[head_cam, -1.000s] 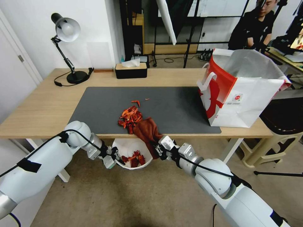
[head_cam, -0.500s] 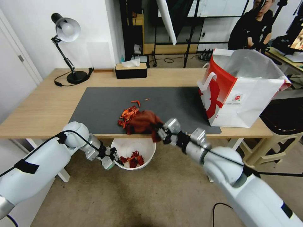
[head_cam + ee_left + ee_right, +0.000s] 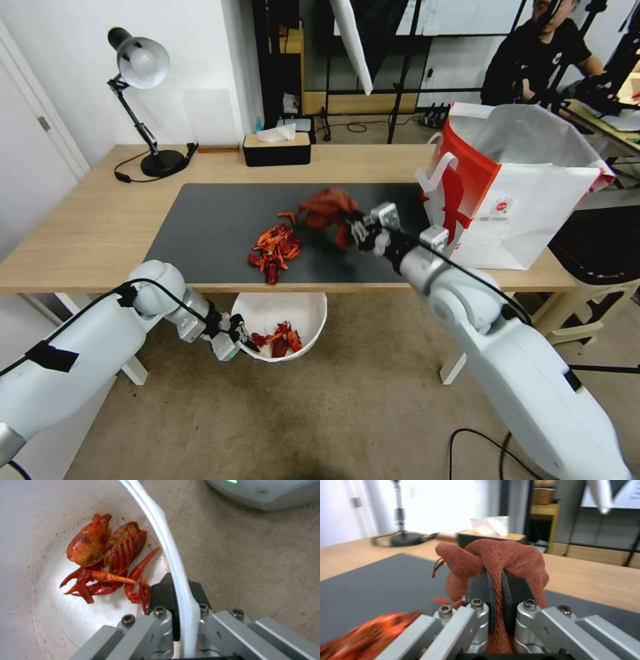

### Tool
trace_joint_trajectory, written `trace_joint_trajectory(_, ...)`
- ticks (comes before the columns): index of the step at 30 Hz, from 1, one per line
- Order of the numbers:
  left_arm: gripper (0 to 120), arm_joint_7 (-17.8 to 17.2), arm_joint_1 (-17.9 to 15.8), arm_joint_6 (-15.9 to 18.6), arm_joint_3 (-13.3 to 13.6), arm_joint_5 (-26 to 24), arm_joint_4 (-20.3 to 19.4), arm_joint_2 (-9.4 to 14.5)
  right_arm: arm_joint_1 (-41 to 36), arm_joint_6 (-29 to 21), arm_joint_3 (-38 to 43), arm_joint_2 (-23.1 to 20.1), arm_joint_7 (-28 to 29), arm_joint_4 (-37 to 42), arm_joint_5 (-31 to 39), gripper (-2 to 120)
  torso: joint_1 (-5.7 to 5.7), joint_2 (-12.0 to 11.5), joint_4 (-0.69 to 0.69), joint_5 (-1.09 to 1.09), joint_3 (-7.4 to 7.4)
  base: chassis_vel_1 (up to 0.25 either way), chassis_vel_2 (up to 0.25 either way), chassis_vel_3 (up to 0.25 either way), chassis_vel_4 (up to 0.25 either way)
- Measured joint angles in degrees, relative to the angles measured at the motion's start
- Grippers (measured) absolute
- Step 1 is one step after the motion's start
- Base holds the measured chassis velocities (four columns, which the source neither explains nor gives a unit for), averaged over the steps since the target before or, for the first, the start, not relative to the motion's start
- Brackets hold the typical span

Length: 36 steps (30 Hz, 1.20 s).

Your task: Sweep shrimp from table into container with towel, then put container into takeout bag.

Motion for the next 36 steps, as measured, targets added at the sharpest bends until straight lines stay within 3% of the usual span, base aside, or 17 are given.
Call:
trace_joint_trajectory(5,0,0.0,0.04,-0.43,-0.49,-0.46,0.38,0.88,6.2,0.13,-3.71,2.04,3.85,-8.09,1.35,2,0.0,0.0,0.0,-0.01,0.0,0.0,0.0,0.0,0.0)
trace_joint_trajectory(17,0,-0.04,0.37,-1.04,-1.15,-0.43,0.8,0.34,14.57,-1.45,-9.54,5.63,7.36,-21.45,-0.07,2,0.0,0.0,0.0,-0.02,0.0,0.0,0.0,0.0,0.0)
trace_joint_trajectory(27,0,-0.05,0.86,-1.26,-1.45,-0.52,1.0,0.53,17.57,-3.9,-10.49,6.57,6.9,-26.68,-0.91,2,0.0,0.0,-0.02,-0.01,0.0,0.0,0.0,0.0,0.0)
trace_joint_trajectory(36,0,-0.15,0.83,-1.53,-1.74,-0.82,1.34,0.8,20.58,-6.01,-12.96,8.42,3.16,-31.66,-0.76,2,0.0,0.0,-0.01,0.0,0.0,0.0,0.0,0.0,0.0)
